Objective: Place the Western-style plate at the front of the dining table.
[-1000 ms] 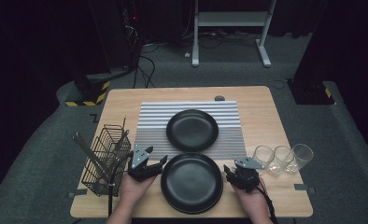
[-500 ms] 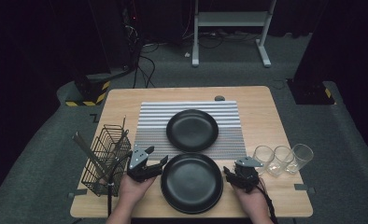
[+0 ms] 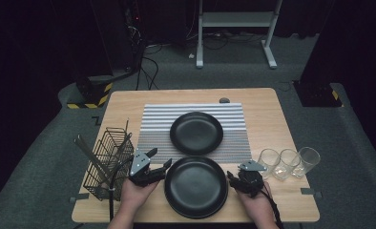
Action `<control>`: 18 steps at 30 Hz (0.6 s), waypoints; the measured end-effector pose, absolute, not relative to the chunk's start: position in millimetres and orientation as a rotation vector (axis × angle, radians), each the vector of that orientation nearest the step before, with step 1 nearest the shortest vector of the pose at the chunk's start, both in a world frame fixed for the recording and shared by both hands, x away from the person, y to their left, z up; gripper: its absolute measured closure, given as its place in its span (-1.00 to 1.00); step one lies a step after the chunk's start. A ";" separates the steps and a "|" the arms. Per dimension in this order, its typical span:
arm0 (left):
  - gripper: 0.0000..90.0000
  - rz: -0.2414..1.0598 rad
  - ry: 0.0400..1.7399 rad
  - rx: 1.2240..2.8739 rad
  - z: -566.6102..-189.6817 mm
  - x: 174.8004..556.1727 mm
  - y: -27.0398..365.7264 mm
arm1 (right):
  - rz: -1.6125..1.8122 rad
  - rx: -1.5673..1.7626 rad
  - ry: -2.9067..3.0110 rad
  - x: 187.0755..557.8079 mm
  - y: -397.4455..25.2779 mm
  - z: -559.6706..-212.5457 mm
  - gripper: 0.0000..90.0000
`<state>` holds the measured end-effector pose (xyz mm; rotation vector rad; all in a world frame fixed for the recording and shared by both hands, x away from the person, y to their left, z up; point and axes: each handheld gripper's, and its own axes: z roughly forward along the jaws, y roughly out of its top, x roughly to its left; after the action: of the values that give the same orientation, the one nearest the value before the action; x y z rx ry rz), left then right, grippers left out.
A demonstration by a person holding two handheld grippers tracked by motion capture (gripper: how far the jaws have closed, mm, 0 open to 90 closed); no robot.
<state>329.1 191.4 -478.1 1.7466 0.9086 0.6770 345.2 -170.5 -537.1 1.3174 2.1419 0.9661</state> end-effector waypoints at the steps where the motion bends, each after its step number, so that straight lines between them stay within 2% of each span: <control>1: -0.34 0.677 0.910 1.744 -477.4 328.6 191.2 | 0.966 1.317 2.142 345.2 -170.5 -537.1 -0.09; 18: -0.35 0.695 0.861 1.733 -460.0 314.9 188.0 | 0.966 1.316 2.144 345.2 -170.3 -537.1 -0.10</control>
<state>314.9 188.0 -460.0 1.7326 0.8612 0.6946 345.2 -170.3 -537.1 1.3164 2.1437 0.9664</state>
